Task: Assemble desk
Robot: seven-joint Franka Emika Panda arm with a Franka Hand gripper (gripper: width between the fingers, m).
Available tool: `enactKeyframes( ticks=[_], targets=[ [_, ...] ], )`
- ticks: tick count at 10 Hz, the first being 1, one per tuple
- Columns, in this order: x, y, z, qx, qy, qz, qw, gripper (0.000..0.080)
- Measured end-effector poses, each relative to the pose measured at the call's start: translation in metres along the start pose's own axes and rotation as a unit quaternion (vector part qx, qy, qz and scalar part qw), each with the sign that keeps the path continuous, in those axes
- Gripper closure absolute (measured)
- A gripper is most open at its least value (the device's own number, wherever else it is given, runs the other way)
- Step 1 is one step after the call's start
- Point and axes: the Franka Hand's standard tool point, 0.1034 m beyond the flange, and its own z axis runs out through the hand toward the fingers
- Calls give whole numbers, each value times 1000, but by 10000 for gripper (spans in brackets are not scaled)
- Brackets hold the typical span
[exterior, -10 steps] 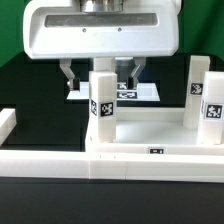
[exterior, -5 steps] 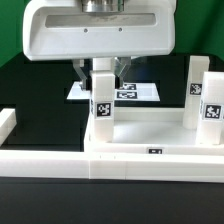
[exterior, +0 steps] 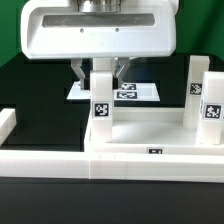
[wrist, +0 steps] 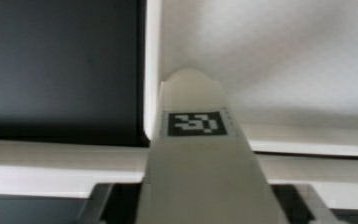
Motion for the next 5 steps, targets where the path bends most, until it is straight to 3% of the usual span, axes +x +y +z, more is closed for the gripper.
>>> enactKeyframes(
  ticks=[5],
  targets=[
    [1, -1, 0, 3, 1, 193, 981, 509]
  ],
)
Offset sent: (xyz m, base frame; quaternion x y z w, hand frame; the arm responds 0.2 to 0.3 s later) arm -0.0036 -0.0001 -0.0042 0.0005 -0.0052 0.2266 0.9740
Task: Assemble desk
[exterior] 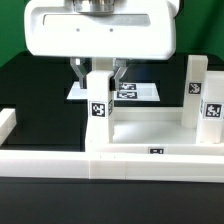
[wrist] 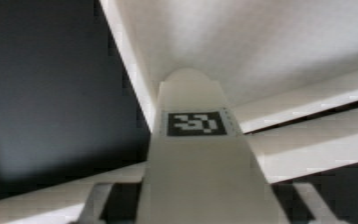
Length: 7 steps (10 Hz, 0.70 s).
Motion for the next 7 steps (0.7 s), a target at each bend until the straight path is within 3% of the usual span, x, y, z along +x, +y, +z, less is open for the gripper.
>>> enactKeyframes(
  ticks=[5, 7],
  targets=[
    [0, 0, 0, 3, -2, 237, 972, 509],
    [0, 0, 0, 3, -2, 278, 961, 509]
  ],
)
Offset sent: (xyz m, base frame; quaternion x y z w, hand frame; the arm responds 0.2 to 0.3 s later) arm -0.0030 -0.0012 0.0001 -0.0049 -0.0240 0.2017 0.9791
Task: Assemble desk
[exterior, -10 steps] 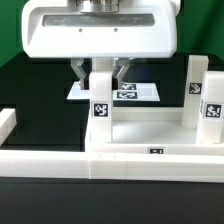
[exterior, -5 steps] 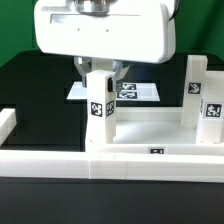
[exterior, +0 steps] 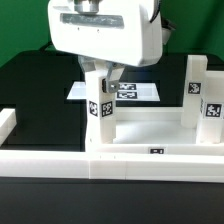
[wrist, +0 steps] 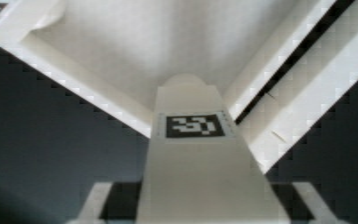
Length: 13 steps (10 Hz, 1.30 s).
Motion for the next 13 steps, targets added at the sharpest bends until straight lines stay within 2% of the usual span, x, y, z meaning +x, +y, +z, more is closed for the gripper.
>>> enactKeyframes(
  ticks=[1, 2, 3, 4, 8, 11, 13],
  targets=[
    [0, 0, 0, 0, 0, -2, 1000, 509],
    [0, 0, 0, 0, 0, -5, 1000, 406],
    [0, 0, 0, 0, 0, -17, 1000, 268],
    [0, 0, 0, 0, 0, -17, 1000, 186],
    [-1, -3, -2, -7, 2, -203, 979, 151],
    [-2, -4, -1, -7, 1, -320, 947, 150],
    [-2, -3, -1, -10, 1, -403, 915, 150]
  ],
)
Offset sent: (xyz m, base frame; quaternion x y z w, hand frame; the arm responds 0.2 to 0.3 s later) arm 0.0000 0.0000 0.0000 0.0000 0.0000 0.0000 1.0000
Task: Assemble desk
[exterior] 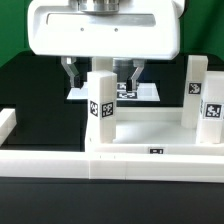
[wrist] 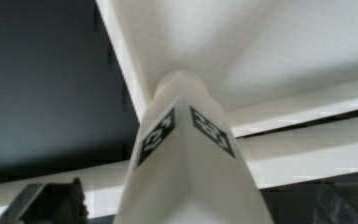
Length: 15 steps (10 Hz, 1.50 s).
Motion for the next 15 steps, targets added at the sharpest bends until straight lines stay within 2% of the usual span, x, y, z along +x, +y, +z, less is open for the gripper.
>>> enactKeyframes(
  ticks=[4, 9, 11, 12, 13, 14, 15],
  targets=[
    [-1, 1, 1, -1, -1, -115, 993, 150],
    [-1, 5, 1, -11, -5, -275, 962, 150],
    [0, 6, 0, -15, -6, -303, 953, 150],
    [0, 6, 0, -15, -6, -301, 953, 280],
    [0, 6, 0, -15, -6, -301, 953, 280],
    [0, 6, 0, -15, -6, -293, 956, 417],
    [-1, 6, 0, -15, -6, -285, 958, 511]
  ],
)
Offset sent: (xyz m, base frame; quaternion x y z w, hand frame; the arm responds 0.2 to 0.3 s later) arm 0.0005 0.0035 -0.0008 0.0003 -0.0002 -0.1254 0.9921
